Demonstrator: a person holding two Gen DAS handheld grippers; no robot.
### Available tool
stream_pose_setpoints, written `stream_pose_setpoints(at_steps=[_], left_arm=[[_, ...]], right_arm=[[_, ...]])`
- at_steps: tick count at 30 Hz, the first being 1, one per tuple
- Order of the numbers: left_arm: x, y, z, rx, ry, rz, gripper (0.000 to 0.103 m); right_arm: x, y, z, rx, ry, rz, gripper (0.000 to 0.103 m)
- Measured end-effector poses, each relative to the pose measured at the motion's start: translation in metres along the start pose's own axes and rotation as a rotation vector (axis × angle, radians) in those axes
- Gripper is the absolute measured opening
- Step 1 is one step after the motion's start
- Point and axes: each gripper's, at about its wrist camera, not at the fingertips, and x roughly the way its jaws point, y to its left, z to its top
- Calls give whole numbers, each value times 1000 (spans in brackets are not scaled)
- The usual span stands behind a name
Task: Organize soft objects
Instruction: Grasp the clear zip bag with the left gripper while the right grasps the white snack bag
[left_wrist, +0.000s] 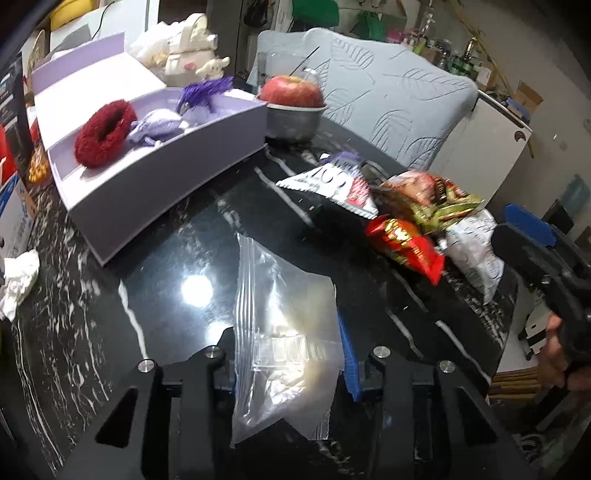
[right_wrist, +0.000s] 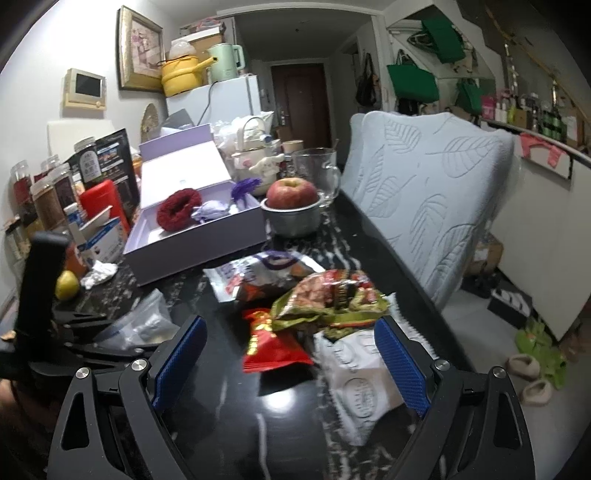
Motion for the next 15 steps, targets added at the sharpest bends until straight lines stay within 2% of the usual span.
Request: stream_pose_setpoints(at_steps=[4,15], left_arm=[[-8,-11,6,29,-36,-2,39],[-28,-38,29,65,-86,-63,39]], right_arm=[[0,-8,-2,-12,-2,-43,94],[2,-42,-5,56,13,-60,102]])
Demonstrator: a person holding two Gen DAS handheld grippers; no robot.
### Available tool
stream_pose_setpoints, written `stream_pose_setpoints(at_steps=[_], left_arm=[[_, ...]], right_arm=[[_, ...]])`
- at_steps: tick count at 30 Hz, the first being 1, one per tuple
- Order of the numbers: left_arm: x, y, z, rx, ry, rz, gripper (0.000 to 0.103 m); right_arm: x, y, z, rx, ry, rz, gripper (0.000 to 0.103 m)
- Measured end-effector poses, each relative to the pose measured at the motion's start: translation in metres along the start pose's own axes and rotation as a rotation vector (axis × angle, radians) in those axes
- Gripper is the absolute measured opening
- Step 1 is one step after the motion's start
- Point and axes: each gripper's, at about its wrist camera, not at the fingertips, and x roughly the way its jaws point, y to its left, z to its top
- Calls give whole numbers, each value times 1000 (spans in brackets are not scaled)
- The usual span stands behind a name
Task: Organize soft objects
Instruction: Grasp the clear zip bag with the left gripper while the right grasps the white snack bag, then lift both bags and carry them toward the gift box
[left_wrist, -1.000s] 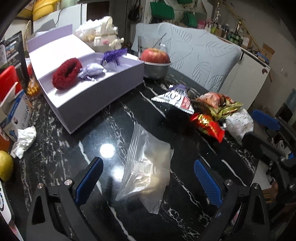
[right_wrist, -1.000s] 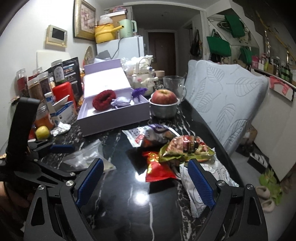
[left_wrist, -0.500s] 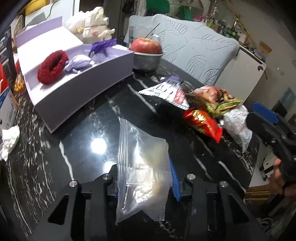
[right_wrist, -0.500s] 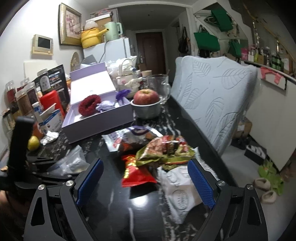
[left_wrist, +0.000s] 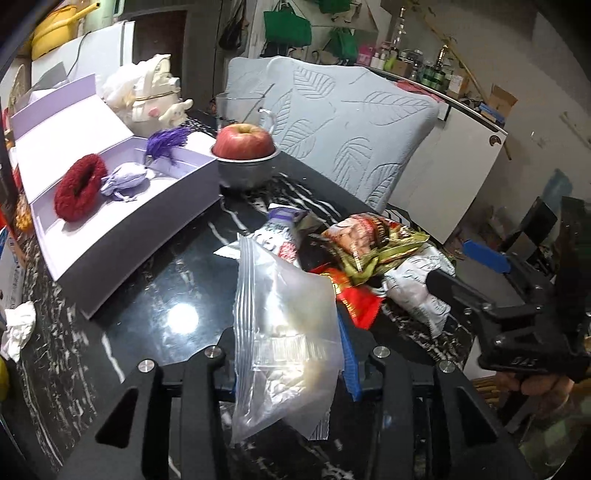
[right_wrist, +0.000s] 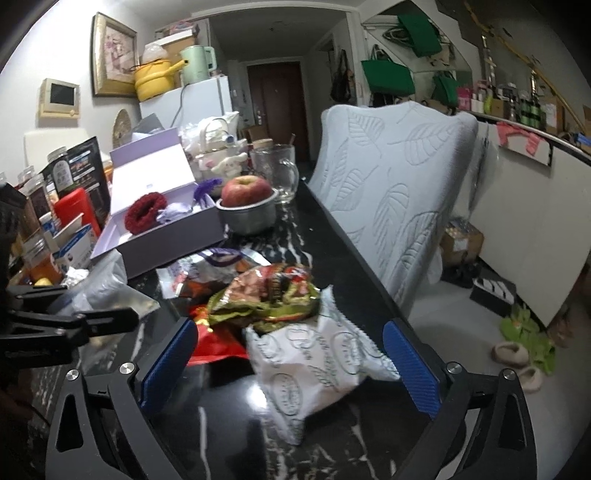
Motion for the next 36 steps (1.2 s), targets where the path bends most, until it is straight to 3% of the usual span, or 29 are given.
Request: stream_pose_setpoints(at_steps=[5,10,24,32,36], left_arm=[[12,-9,4,1,17,-23,39],[19,-16,3,2,37,-29,39],[22,-21,-2,-4,60,-5,39],[22,-19,-4,-17,67,0,39],[18,-20,-7,-18,63,1,39]], right_arm=[[16,-12,-7,-18,65,-12,103],[31,-22,-13,-5,116,43,103],[57,-17,-15,-113,193,77,102],[51,-14,-19,-131,204,72,79],[46,-15,-21,-112,199,75,75]])
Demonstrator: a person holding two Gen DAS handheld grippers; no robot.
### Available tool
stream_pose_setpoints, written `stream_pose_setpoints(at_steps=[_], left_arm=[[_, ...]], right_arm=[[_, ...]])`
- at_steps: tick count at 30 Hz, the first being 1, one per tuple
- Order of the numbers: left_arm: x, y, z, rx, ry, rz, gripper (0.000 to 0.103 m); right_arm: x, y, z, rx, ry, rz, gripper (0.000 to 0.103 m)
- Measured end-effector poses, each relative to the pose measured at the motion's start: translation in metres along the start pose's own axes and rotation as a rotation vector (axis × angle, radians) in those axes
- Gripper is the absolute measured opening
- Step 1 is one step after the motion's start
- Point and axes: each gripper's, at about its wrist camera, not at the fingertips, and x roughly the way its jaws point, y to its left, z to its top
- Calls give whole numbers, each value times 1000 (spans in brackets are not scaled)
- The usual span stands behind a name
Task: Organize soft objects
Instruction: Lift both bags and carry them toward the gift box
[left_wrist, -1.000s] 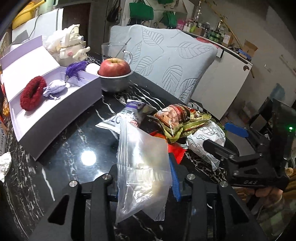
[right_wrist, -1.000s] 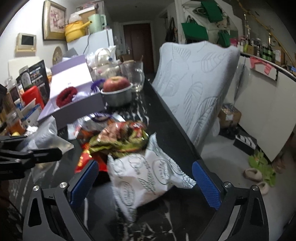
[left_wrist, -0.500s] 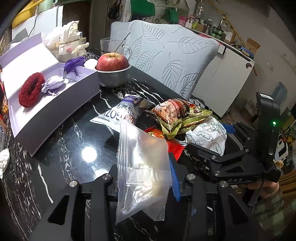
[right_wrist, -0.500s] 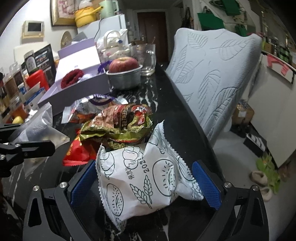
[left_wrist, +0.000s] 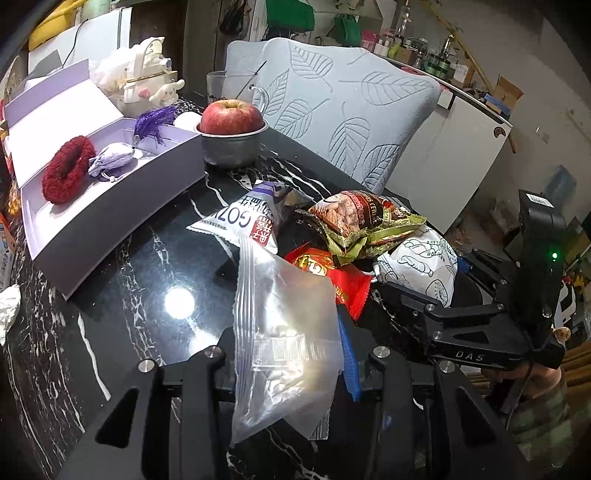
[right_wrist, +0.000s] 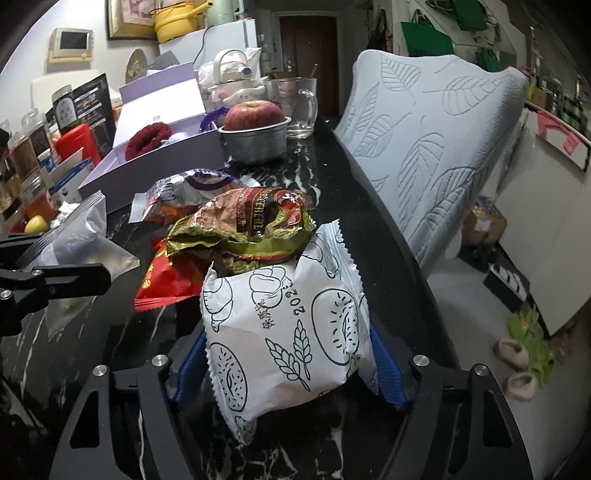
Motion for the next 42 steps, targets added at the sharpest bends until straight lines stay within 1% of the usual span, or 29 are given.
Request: stream_pose_setpoints(at_steps=[10,14,19,26,30,35,42], left_arm=[[-14,3,-8,-16,-22,-1,39],[-20,3,-13,-22,-34,-4,39],[-31,3,-19,-29,-52,-6,39],[-49,6,-30,-43,-80,6,39],[-61,11,-38,-65,-95,22,39],[-79,22,-49,-100,-122,55,39],[-106,42,-62,-156,-167,108,39]], right_arm=[[-21,1,-9,54,-44,-8,74],[-34,5,-14,45,-63,-15,74],[-49,14,-21,30,-74,-2,74],[-66,36,-26,6,-98,50,74],[-72,51,-26,-22,-115,94,74],[-78,72,-23,-60,-133,154,74],[-86,108,-11,-144,-168,234,74]])
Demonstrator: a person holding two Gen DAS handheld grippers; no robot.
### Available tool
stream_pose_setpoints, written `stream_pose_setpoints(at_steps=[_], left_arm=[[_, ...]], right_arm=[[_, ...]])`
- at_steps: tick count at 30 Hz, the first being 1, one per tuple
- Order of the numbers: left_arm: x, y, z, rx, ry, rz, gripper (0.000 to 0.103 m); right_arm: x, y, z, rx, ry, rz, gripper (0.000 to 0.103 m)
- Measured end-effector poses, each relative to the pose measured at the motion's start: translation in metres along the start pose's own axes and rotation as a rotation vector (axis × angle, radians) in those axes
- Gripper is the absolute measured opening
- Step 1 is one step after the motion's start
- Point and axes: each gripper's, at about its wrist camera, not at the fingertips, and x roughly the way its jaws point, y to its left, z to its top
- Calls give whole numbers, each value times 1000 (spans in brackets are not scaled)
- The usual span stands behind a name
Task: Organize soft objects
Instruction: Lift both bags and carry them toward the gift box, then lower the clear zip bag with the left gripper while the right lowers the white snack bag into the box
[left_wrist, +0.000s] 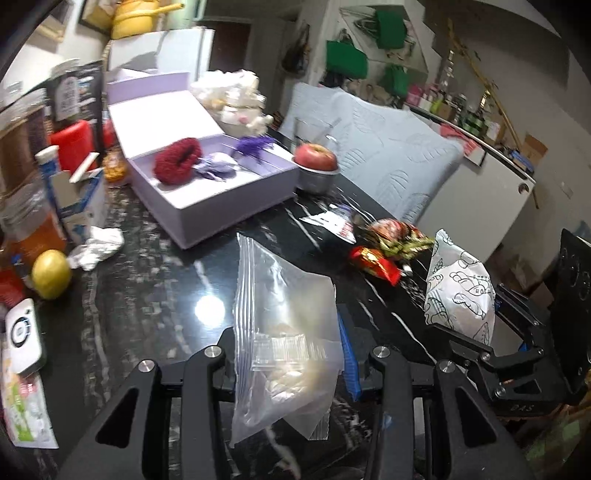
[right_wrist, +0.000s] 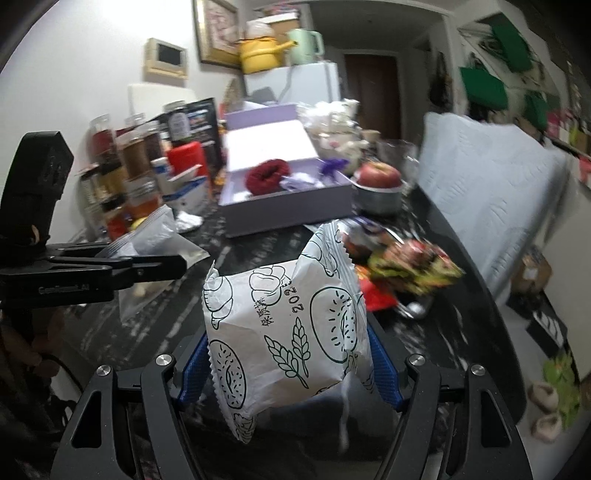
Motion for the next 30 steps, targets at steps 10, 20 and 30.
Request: stream_pose_setpoints(at_steps=[10,20,30], left_arm=[[-40,39,14,-57,-99,113,39],[-57,62,49,-42,-186,155,39],[-61,76,113,11,-283,169,39]], right_arm=[[11,41,39,-118,-56,109,74],[22,57,101,-177,-125,155,74],[38,52,168,-177,-177,146,74]])
